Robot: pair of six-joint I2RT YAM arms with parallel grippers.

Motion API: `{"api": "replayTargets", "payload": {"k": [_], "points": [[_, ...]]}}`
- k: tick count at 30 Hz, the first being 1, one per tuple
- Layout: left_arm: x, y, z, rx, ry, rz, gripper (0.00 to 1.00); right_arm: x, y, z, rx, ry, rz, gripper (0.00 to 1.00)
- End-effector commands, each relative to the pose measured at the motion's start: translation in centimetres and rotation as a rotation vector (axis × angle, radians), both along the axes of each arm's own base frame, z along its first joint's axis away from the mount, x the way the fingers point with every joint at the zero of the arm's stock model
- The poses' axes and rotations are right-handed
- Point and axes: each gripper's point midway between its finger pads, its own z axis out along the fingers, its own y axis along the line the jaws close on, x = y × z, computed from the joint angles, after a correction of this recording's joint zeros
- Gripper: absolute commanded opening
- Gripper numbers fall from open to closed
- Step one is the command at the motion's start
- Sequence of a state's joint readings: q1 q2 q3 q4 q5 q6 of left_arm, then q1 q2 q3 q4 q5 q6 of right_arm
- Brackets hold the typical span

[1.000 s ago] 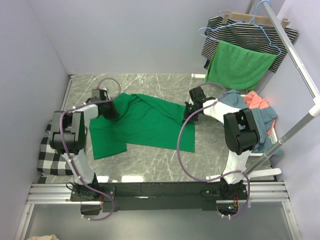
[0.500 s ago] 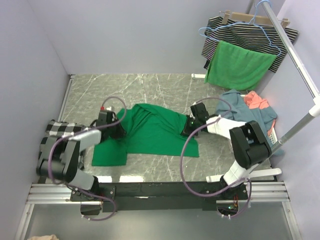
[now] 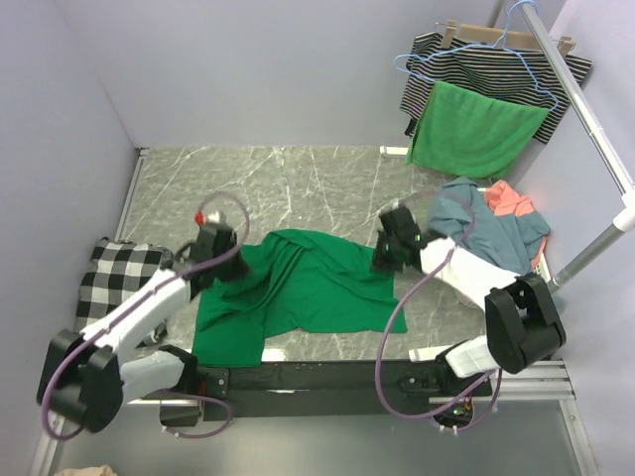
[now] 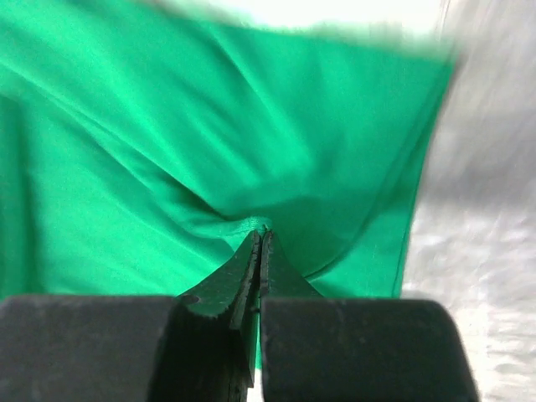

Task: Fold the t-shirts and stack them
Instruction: Fold the flattened tshirt in 1/3 of the way

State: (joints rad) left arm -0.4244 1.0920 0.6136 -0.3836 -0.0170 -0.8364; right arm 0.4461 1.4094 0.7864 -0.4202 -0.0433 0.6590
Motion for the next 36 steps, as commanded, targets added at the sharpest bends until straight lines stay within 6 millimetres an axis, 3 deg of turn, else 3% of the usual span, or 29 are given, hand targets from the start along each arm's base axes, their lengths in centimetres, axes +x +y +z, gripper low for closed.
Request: {"api": "replayTargets", "payload": {"k": [1, 2, 3, 4, 5, 6, 7, 8, 9, 10, 11, 12, 13, 14, 15, 16, 18, 19, 22, 24, 28, 32, 34, 36], "points": [[7.8, 4.1, 5.0, 0.204, -0.163, 0.100, 0.01, 9.1, -2.1, 7.3, -0.094, -0.245, -0.079, 0.00], [10.0, 5.3, 6.7, 0.196, -0.189, 0.126, 0.01, 11.3, -2.1, 9.4, -0.083, -0.304, -0.082, 0.00], [11.1, 5.9, 5.4, 0.234, -0.146, 0.113, 0.01, 12.5, -2.5, 10.2, -0.081, -0.318, -0.091, 0.00], [12.6, 6.4, 5.8, 0.233, -0.171, 0.122, 0.01, 13.9, -3.6, 9.6, -0.098, -0.299, -0.115, 0.00], [14.4, 7.3, 6.6, 0.222, -0.197, 0.135, 0.01, 15.7, -3.8, 11.2, -0.094, -0.342, -0.120, 0.00], [15.6, 7.9, 5.2, 0.252, -0.172, 0.129, 0.01, 16.7, -4.0, 11.4, -0.089, -0.344, -0.122, 0.00], [16.8, 8.4, 5.0, 0.262, -0.175, 0.137, 0.01, 17.6, -4.2, 10.3, -0.096, -0.317, -0.123, 0.00], [18.7, 9.4, 6.1, 0.266, -0.201, 0.156, 0.01, 19.2, -4.9, 11.2, -0.083, -0.338, -0.153, 0.00], [19.8, 9.8, 3.9, 0.290, -0.152, 0.136, 0.01, 20.0, -5.0, 11.1, -0.070, -0.330, -0.160, 0.00], [21.9, 10.1, 5.3, 0.295, -0.184, 0.145, 0.01, 20.9, -5.1, 9.4, -0.061, -0.284, -0.163, 0.00], [22.8, 11.1, 4.9, 0.313, -0.168, 0.156, 0.01, 22.2, -4.9, 10.2, -0.038, -0.305, -0.164, 0.00], [23.8, 11.9, 2.7, 0.354, -0.128, 0.159, 0.01, 22.8, -4.7, 9.8, -0.038, -0.300, -0.158, 0.00], [25.8, 12.3, 3.9, 0.363, -0.165, 0.170, 0.01, 23.4, -4.7, 8.4, -0.050, -0.272, -0.158, 0.00], [26.7, 12.9, 3.8, 0.373, -0.164, 0.174, 0.01, 24.4, -4.7, 9.1, -0.049, -0.290, -0.164, 0.00], [27.5, 13.5, 2.0, 0.402, -0.134, 0.168, 0.01, 24.9, -4.9, 8.9, -0.056, -0.289, -0.168, 0.00], [29.2, 14.5, 3.6, 0.432, -0.170, 0.203, 0.01, 25.3, -4.9, 8.2, -0.066, -0.281, -0.171, 0.00], [30.7, 15.4, 2.8, 0.456, -0.169, 0.202, 0.01, 26.4, -5.4, 8.9, -0.074, -0.311, -0.183, 0.00], [31.9, 15.7, 3.9, 0.458, -0.205, 0.213, 0.01, 26.7, -5.4, 8.9, -0.078, -0.315, -0.187, 0.00], [33.9, 16.3, 4.9, 0.480, -0.259, 0.212, 0.01, 28.0, -5.8, 9.6, -0.068, -0.346, -0.200, 0.00], [34.5, 17.7, 5.9, 0.532, -0.293, 0.266, 0.01, 28.4, -6.3, 10.2, -0.075, -0.366, -0.221, 0.00], [34.8, 18.4, 6.8, 0.564, -0.356, 0.277, 0.01, 29.1, -6.7, 10.7, -0.049, -0.396, -0.223, 0.00], [35.3, 17.1, 7.0, 0.530, -0.368, 0.195, 0.01, 29.2, -5.4, 10.8, 0.002, -0.391, -0.164, 0.00], [35.3, 15.8, 6.4, 0.482, -0.344, 0.135, 0.01, 28.7, -4.6, 10.7, 0.039, -0.378, -0.125, 0.00], [34.1, 15.1, 4.6, 0.436, -0.261, 0.111, 0.01, 27.5, -3.5, 10.0, 0.076, -0.345, -0.082, 0.00]]}}
